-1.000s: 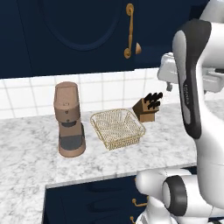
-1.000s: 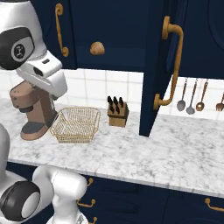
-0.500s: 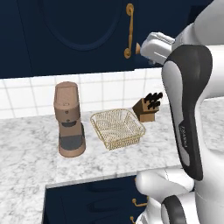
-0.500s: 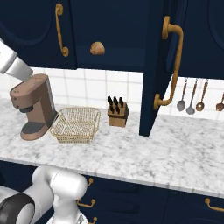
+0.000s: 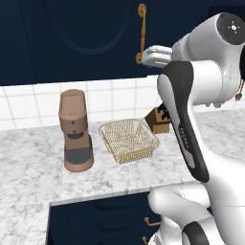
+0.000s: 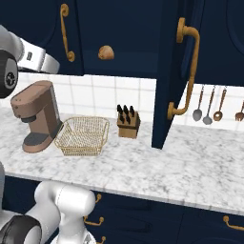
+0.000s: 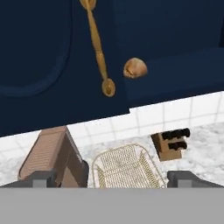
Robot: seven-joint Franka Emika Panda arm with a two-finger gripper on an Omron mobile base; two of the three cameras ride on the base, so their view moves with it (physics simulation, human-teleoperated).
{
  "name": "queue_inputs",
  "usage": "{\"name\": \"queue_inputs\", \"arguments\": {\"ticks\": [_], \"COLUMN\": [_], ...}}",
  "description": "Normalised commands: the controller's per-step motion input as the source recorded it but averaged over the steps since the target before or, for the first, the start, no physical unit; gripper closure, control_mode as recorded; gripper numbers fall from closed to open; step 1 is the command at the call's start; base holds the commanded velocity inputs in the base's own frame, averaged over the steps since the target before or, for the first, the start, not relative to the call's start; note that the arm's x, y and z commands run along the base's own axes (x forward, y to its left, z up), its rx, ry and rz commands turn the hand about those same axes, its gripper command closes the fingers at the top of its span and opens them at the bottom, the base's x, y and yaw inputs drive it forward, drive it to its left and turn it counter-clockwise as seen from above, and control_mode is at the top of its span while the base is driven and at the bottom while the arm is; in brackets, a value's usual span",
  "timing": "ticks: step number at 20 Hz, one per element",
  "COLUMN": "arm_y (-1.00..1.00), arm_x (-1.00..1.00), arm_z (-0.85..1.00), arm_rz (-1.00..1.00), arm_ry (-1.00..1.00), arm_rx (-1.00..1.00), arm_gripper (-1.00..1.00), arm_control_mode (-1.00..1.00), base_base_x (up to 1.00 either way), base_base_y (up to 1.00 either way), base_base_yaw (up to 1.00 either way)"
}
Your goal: Open the cabinet, pick up the bread from the cabinet and place it in the basket. Then move the basket to the dining counter.
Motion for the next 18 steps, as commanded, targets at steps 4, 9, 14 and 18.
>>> {"name": "queue_inputs", "arguments": {"ticks": [4, 9, 14, 18], "arm_y": [0.15, -0.11, -0.26, 0.05], "arm_x": [0.79, 0.91, 0.54, 0.47], "arm_z": [0.49, 0.28, -0.01, 0.0], "arm_rz": [-0.13, 0.09, 0.02, -0.03], "arm_ry": [0.07, 0.12, 0.03, -0.02], "arm_rx": [-0.41, -0.1, 0.0, 0.0], "arm_gripper": [-1.0, -1.0, -1.0, -1.0], "arm_control_mode": [-1.0, -1.0, -1.0, -1.0], "base_base_x": [0.0, 0.0, 0.0, 0.0], "base_base_y": [0.0, 0.0, 0.0, 0.0], "base_base_yaw": [0.0, 0.0, 0.0, 0.0]}}
